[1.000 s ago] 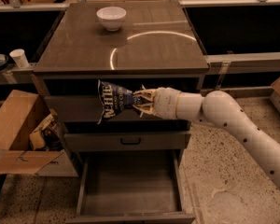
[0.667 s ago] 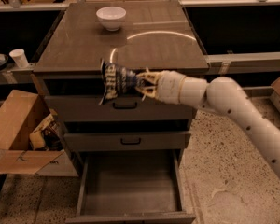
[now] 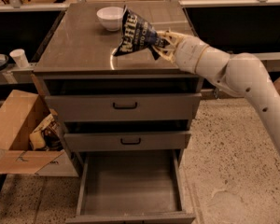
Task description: Pick blue chip bag from bottom drawer and place on counter
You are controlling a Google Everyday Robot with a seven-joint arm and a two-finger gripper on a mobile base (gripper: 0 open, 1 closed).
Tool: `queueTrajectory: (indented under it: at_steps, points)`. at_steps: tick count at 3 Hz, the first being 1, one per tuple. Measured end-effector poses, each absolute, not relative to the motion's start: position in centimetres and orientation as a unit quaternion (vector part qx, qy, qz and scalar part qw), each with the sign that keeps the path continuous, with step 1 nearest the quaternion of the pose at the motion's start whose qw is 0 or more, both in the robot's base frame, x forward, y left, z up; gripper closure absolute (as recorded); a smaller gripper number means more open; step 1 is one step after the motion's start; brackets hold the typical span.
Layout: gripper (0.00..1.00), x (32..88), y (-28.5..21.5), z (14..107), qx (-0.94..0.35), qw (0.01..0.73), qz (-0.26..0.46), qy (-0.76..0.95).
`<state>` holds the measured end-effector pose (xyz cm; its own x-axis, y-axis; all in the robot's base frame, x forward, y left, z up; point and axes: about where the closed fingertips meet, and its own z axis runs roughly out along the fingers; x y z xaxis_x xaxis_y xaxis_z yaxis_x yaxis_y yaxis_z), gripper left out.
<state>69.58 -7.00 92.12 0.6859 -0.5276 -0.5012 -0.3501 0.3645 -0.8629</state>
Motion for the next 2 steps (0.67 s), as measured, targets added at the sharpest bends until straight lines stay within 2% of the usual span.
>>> queueTrajectory:
  at_steps: [2]
  points:
    - [1.00,76.1,-11.3,92.9,-0.478,0.746,-0.029,0.463]
